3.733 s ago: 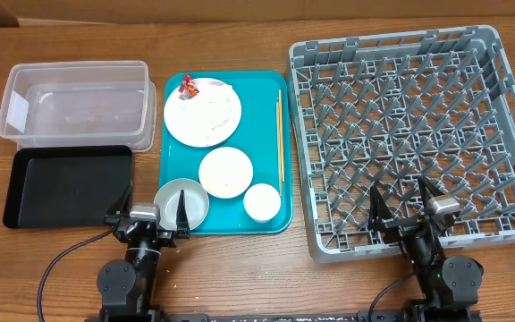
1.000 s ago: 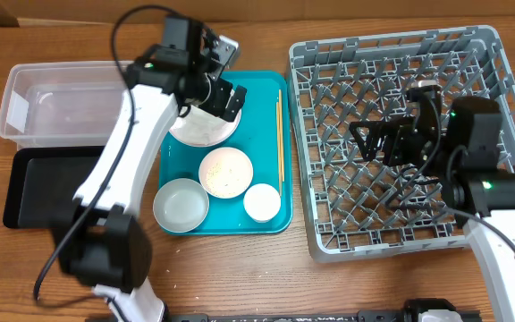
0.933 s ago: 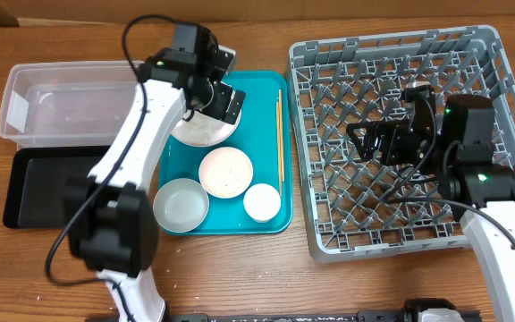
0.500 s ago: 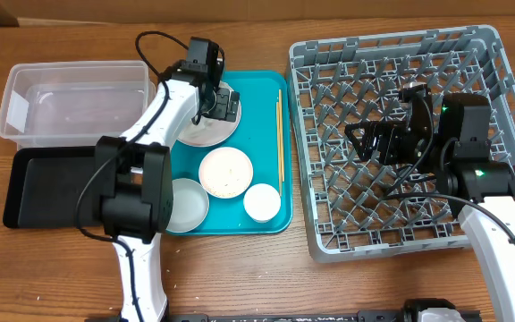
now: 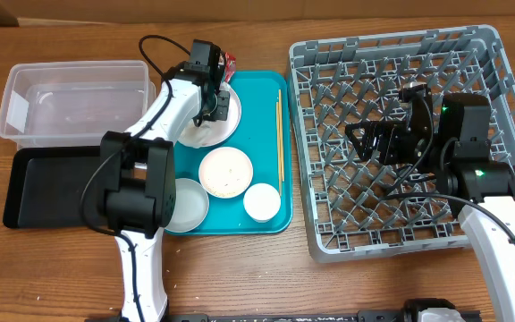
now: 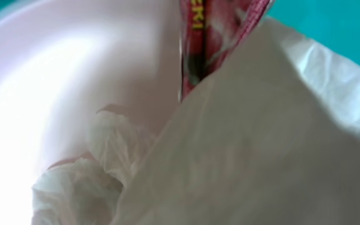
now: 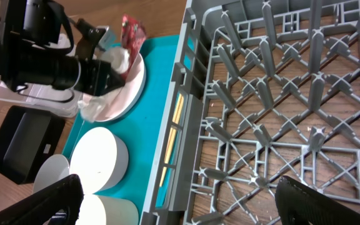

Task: Sort waste into correct bins and load items into the dishwasher
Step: 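Carry the plate left and tip tissue and wrapper into clear bin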

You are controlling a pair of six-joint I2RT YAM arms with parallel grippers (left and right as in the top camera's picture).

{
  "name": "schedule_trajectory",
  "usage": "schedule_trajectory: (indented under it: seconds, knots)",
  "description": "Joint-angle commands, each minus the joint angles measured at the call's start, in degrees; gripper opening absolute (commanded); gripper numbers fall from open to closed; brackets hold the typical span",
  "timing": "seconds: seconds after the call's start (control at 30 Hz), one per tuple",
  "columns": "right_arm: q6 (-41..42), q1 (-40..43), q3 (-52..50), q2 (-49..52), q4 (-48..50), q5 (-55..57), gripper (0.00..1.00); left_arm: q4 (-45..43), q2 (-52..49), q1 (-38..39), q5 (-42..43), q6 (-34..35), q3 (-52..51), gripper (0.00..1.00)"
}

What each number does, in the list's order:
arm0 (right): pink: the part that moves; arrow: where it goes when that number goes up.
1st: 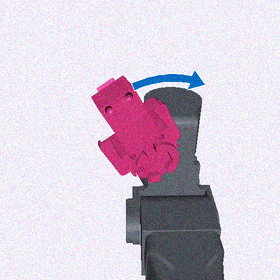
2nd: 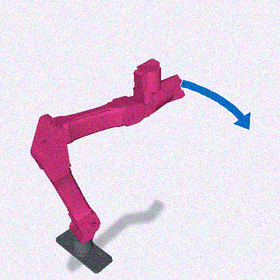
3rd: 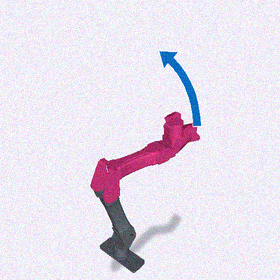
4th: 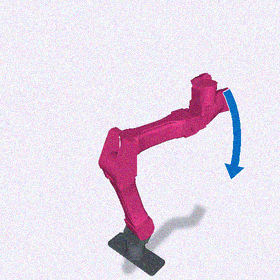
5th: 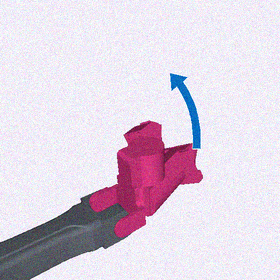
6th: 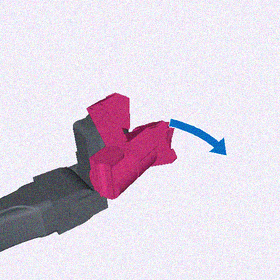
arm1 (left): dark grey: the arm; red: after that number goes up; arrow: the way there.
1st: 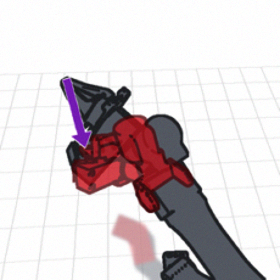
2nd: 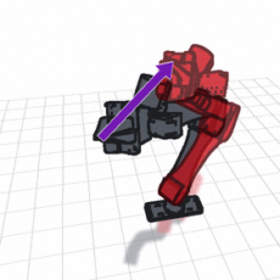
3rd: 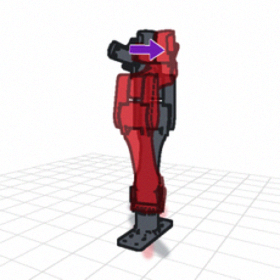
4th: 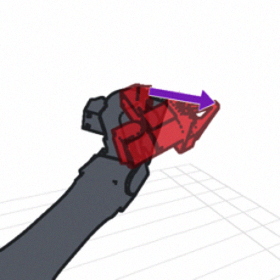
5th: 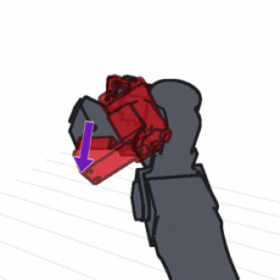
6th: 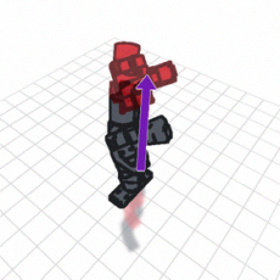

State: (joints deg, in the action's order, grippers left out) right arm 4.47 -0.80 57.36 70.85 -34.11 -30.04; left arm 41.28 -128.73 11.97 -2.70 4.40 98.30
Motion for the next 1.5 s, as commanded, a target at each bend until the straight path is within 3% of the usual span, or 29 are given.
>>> schedule_trajectory:
  seconds: [0.0, 0.23, 0.3, 0.4, 0.57, 0.6, 0.73, 0.9, 0.93, 1.0, 1.03, 1.1, 1.17, 1.33, 1.47]
  knots:
    - [0.00, 0.13, 1.36, 0.07, 0.28, -0.02, 1.00, 2.89, 6.38, -0.39, -0.90, 1.01, 0.17, 0.04]
    - [0.00, 0.13, 1.36, 0.07, 0.31, -0.02, 1.00, 6.49, 23.30, -2.75, -0.92, 2.64, 0.17, 0.04]
    - [0.00, 0.13, 1.36, 0.07, 0.28, -0.02, 1.00, 8.41, 26.60, -5.27, -2.91, 5.95, 0.17, 0.04]
    - [0.02, 0.13, 1.36, 0.07, 0.28, -0.04, 1.00, 11.69, 28.37, -11.06, -8.31, 13.97, 0.17, 0.04]
    - [0.00, 0.13, 1.36, 0.07, 0.31, -0.04, 1.00, 11.39, 25.27, -21.97, -8.39, 29.07, -0.74, 0.04]
    - [0.00, 0.13, 1.36, 0.07, 0.31, -0.02, 1.00, 10.40, 22.93, -24.41, -8.28, 34.71, -0.74, 0.04]
    - [0.02, 0.13, 1.36, 0.07, 0.26, -0.04, 1.00, 9.92, 16.02, -27.54, -7.67, 49.68, -0.74, 0.04]
    - [0.02, 0.13, 1.36, 0.07, 0.26, -0.04, 1.00, 10.25, 9.84, -27.69, -6.67, 58.10, -0.74, 0.04]
    - [0.02, 0.13, 1.36, 0.07, 0.26, -0.02, 1.00, 9.90, 9.44, -27.71, -6.38, 57.96, -0.74, 0.10]
    - [0.02, 0.13, 1.36, 0.07, 0.35, -0.02, 1.00, 8.66, 9.62, -27.71, -5.07, 55.67, -0.63, 0.49]
    - [0.02, 0.13, 1.36, 0.13, 0.37, -0.02, 1.00, 7.67, 9.97, -27.71, -4.04, 53.79, -0.35, 0.78]
    - [0.02, 0.13, 1.36, 0.48, 0.35, -0.04, 1.00, 6.73, 11.54, -27.71, -2.89, 50.53, 0.76, 0.99]
    - [0.04, 0.13, 1.36, 0.96, 0.33, -0.04, 1.00, 6.67, 13.33, -27.69, -2.38, 47.50, 1.73, 1.00]
    - [0.02, 0.13, 1.36, 1.44, 0.50, -0.04, 1.00, 6.69, 22.38, -27.12, -2.14, 32.37, 4.59, 1.00]
    - [0.20, 0.13, 1.36, 1.44, 1.03, -0.07, 1.00, 6.75, 31.19, -25.66, 2.19, 16.70, 4.66, 1.00]
